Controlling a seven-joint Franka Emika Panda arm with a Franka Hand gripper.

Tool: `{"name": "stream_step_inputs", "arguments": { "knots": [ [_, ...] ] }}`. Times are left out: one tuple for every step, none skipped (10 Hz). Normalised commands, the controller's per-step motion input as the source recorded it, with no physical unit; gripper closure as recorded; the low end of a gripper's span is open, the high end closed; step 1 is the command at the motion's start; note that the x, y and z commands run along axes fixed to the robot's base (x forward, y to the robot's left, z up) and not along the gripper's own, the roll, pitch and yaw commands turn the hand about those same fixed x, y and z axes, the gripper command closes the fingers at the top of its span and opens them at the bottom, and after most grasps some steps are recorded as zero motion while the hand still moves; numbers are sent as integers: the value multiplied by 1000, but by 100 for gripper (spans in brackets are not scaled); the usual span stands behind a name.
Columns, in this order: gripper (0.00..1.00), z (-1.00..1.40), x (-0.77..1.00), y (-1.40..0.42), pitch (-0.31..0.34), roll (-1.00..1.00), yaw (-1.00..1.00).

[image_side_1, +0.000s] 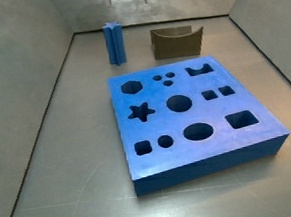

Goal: Pick up the star object. Move up. Move to above the board. Insert the star object.
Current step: Pick up the star object.

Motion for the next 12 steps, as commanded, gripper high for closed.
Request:
{"name": "stream_step_inputs", "arguments": {
  "knots": [
    [0, -340, -249, -511, -40, 43, 600],
    [0, -474, -20, -383, 0, 14, 766],
    [0, -511, 0, -383, 0, 0, 711],
    [0, -74, 0, -160, -111, -54, 440],
    [0, -31, 0, 0, 0, 0, 0],
    [0, -489, -477, -311, 0, 0, -80],
    [0, -63, -57, -26, 20, 0, -137],
    [0, 0, -37, 6, 0, 0, 0],
    [0, -40, -417, 166, 0, 0, -60],
    [0, -231, -703, 69, 0, 160, -157],
    [0, -269, -706, 0, 0, 154, -203],
    [0, 0, -80, 0, 0, 3, -34]
  ]
}}
